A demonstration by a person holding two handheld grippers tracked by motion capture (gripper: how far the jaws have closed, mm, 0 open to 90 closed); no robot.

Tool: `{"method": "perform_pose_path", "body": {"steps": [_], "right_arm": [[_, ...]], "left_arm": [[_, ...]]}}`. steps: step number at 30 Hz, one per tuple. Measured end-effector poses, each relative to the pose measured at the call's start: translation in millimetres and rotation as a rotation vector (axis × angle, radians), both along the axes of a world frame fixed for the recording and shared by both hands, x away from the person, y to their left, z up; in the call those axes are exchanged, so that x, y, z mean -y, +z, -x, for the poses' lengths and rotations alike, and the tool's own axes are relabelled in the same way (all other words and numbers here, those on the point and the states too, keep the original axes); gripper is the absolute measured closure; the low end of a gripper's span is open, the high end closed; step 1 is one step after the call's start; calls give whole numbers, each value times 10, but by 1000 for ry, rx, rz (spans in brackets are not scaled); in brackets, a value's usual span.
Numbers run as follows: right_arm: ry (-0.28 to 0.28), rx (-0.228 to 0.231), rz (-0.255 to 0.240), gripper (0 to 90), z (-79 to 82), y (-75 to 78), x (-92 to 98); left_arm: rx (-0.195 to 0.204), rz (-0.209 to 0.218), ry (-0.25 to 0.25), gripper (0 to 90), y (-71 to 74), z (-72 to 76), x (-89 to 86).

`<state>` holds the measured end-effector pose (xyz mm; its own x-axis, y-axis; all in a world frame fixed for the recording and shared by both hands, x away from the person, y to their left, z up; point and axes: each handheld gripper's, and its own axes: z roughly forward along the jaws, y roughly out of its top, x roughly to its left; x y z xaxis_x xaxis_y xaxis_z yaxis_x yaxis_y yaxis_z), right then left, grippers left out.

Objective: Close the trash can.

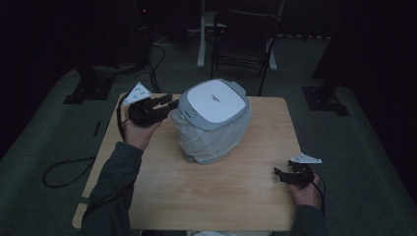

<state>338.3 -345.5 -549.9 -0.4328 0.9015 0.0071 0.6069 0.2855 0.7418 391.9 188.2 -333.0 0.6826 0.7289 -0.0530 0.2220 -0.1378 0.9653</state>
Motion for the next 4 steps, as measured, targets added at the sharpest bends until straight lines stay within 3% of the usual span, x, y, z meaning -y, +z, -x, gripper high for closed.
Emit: {"method": "perform_pose_path", "body": {"steps": [3,4], "right_arm": [[0,-1,-1,249,0,1,0],[-1,0,-1,248,-1,-1,1]], "left_arm": [[-15,-32,62,569,-155,65,-183],[-15,-32,62,565,-155,65,-183]]}}
